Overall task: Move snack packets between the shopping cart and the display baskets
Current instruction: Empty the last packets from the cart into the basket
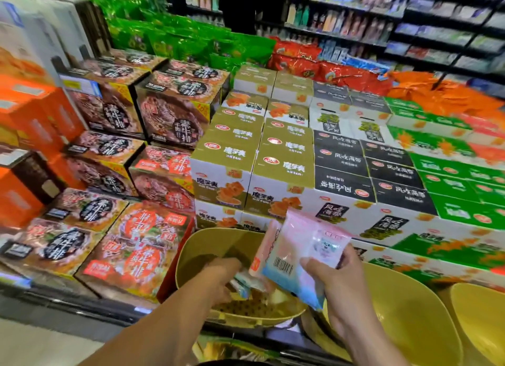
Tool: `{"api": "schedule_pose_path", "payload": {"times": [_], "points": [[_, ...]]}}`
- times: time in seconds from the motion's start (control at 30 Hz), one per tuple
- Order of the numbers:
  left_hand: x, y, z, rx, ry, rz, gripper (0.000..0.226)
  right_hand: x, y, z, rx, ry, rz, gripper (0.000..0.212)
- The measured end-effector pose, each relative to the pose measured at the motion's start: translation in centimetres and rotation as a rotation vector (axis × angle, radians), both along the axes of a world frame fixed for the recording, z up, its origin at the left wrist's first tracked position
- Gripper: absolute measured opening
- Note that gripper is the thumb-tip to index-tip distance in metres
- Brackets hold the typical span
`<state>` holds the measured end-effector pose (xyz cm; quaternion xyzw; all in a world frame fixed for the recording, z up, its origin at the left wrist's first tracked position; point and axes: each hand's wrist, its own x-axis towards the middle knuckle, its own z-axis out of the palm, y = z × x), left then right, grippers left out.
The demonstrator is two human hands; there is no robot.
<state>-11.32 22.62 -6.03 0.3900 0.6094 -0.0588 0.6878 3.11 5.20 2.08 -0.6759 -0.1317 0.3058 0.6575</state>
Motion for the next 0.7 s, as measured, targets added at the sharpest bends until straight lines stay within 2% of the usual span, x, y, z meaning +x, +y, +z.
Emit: {"api": "schedule_pose_path", "payload": {"times": [0.1, 0.2, 0.3, 0.33, 0.4, 0.5, 0.7], "points": [[-2.3, 0.5, 2.2, 0.248, -0.092, -0.038, 0.011, -0.8, 1.8, -0.7, -0.055, -0.015, 0.079, 0.047], [-6.3, 0.4, 4.8, 0.659, -0.231, -0.072, 0.01, -1.8, 4.2, -1.6, -0.144, -0.054, 0.181, 0.046], [-10.5, -0.4, 5.9, 1.041, -0.135, -0.183, 0.01, -3.0, 6.6, -3.7, -0.213, 0.027, 0.257, 0.04], [-11.8, -0.8, 5.8, 1.122, -0.114, -0.211, 0.017, -3.6, 7.3, -4.6, -0.239, 0.072, 0.294, 0.038], [-13.8, -1.8, 4.7, 1.208, -0.094, -0.244, 0.037, -4.8, 8.6, -6.6, -0.305, 0.148, 0.373, 0.035], [-15.4, -3.5, 2.2, 1.224, -0.092, -0.294, 0.056, -6.2, 10.2, -9.4, -0.39, 0.175, 0.413, 0.037], [-14.7, -5.9, -2.8, 1.267, 0.039, -0.532, 0.066, -6.4, 12.3, -12.6, -0.554, 0.088, 0.482, 0.034]]}}
